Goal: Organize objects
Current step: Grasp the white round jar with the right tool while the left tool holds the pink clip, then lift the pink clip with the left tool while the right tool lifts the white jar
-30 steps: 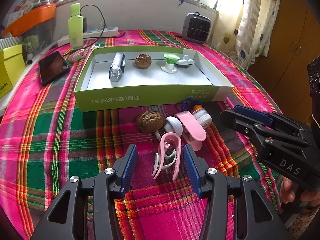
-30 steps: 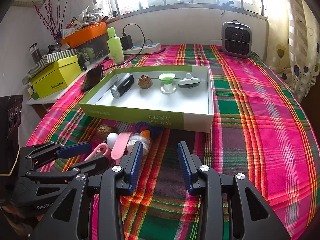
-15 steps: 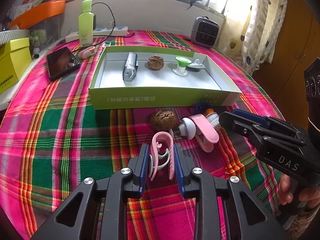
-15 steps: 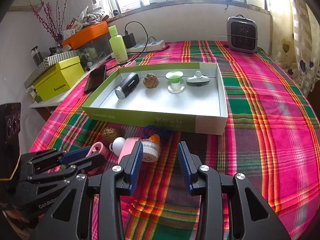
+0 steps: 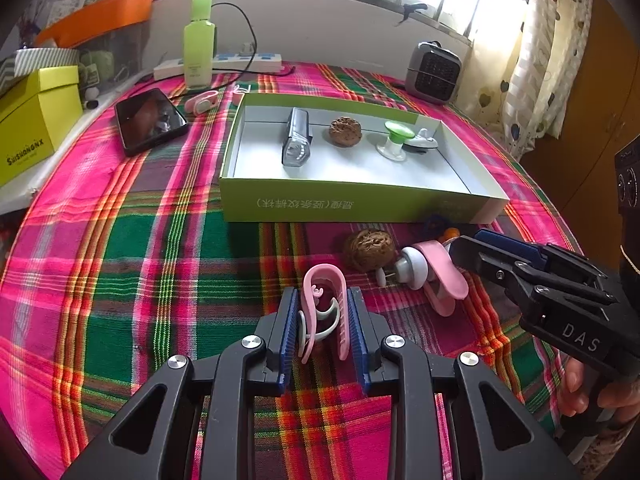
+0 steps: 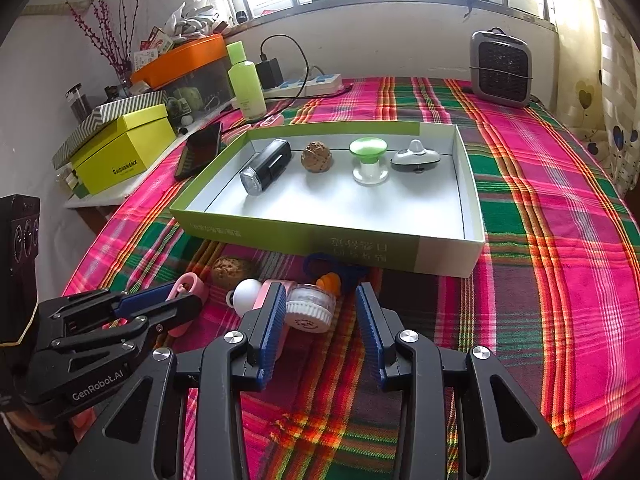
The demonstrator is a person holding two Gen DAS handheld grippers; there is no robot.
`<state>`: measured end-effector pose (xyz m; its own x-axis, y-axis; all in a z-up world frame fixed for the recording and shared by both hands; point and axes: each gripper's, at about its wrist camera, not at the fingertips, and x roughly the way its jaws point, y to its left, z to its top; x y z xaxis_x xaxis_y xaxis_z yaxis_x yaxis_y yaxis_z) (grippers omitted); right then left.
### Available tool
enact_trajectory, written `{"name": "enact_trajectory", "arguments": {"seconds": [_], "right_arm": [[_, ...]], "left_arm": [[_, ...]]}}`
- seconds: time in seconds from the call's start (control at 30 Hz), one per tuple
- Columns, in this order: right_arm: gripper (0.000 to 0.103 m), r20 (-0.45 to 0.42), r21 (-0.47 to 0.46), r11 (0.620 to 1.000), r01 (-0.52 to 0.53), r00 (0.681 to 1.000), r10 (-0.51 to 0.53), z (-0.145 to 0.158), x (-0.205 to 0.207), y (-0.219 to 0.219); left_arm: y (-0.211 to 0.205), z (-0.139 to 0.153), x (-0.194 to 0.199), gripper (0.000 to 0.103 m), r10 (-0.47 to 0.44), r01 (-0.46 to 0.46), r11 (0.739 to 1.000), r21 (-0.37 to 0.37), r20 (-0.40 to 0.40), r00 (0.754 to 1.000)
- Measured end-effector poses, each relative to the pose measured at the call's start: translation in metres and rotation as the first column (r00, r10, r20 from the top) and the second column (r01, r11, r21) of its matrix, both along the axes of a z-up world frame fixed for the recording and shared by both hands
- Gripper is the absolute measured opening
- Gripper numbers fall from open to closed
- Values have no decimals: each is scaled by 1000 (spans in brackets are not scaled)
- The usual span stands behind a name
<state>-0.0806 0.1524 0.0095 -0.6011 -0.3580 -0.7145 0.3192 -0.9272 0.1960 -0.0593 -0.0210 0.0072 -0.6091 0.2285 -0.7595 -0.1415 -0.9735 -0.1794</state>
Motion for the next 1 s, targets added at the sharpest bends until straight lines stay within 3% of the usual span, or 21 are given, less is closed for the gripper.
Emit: {"name": "enact_trajectory", "arguments": {"seconds": [0.7,0.8,1.0], "right_arm": [[37,72,-112,994,6,997,2,-3,-1,6],[29,68,-114,994,6,998,1,-3,-1,6],[24,58,-110,994,1,998,6,-2,2,6]], "left_arm": [[0,0,-1,24,-1,1,1000,-2,-2,1000],[0,0,-1,24,-1,1,1000,2,-1,1000],[0,-1,-1,24,-1,1,1000,0,-1,1000]]}}
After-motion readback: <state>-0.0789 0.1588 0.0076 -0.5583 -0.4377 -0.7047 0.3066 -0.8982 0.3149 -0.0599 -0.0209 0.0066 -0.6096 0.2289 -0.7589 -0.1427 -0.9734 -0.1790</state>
